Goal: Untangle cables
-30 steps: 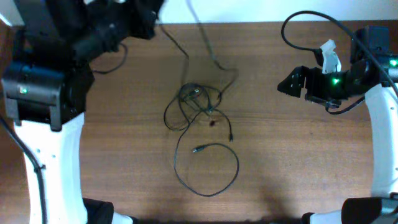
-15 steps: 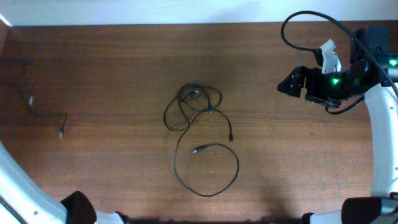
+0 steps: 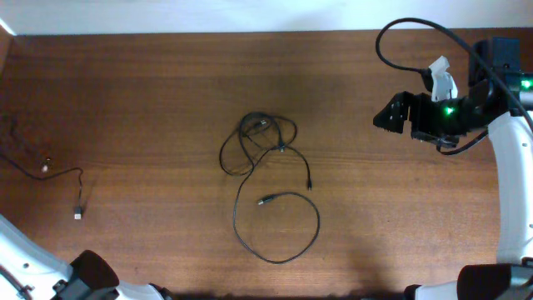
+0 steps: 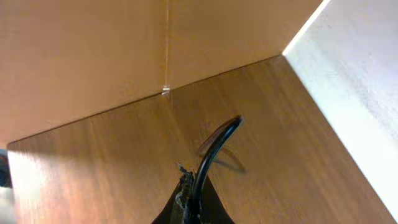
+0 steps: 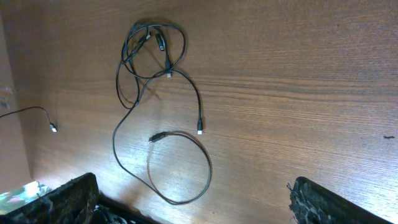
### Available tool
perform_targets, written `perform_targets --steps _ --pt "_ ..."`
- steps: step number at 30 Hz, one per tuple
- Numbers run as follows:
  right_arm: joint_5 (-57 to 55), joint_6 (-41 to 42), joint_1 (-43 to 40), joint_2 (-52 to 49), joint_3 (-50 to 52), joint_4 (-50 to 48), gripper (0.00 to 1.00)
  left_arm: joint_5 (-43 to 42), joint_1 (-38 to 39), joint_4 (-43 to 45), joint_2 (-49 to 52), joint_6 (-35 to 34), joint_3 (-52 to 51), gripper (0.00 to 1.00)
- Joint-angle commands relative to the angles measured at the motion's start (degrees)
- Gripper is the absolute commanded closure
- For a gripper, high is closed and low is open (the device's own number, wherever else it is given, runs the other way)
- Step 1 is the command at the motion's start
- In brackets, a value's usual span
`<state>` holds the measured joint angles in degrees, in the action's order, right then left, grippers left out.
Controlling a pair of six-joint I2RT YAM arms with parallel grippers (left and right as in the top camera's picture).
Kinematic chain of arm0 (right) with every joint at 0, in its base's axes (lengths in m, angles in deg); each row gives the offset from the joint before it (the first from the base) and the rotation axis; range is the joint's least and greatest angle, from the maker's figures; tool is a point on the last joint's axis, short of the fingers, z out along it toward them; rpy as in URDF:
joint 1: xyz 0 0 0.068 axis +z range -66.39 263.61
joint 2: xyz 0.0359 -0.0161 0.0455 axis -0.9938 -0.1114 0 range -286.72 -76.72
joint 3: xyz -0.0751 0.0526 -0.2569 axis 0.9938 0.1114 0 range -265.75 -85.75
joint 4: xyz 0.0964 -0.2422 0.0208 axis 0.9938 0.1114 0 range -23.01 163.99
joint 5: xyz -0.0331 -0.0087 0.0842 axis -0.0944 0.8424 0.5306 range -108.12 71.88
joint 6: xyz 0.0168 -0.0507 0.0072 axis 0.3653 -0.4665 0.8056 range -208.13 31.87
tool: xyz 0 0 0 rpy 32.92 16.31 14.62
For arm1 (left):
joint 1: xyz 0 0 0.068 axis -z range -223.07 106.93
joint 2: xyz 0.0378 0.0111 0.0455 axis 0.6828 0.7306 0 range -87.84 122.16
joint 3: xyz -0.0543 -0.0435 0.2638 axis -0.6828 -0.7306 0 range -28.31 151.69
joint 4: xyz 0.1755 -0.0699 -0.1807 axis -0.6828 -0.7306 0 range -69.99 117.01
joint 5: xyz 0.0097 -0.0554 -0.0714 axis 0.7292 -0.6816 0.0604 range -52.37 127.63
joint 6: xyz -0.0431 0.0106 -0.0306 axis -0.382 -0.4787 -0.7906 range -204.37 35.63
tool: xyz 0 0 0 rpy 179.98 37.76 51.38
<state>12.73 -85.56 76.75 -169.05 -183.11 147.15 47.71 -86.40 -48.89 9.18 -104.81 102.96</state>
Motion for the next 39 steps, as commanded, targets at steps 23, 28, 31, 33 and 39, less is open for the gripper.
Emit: perform_targets --steps 23,28,31,33,39 --pt "-2.2 -0.9 0.5 -0.1 7.0 -1.4 0.01 2.3 -1.6 48.7 -0.1 -19.7 -74.0 0.00" --pt "-2.2 -0.9 0.5 -0.1 8.4 -3.6 0.01 0.2 -1.6 41.9 -7.3 -10.7 -61.7 0.00" --pt "-2.2 -0.9 0.5 -0.1 8.4 -3.7 0.01 -0.3 -0.1 39.2 -19.0 -7.9 -56.6 0.01" --pt "-2.2 -0.9 0.5 -0.1 8.5 -3.7 0.01 -8.8 3.5 40.7 -24.4 -2.4 -56.6 0.00" --pt "-2.2 -0.9 0.5 -0.1 8.5 -4.1 0.01 -27.3 31.2 39.4 -17.5 18.9 -56.6 0.07"
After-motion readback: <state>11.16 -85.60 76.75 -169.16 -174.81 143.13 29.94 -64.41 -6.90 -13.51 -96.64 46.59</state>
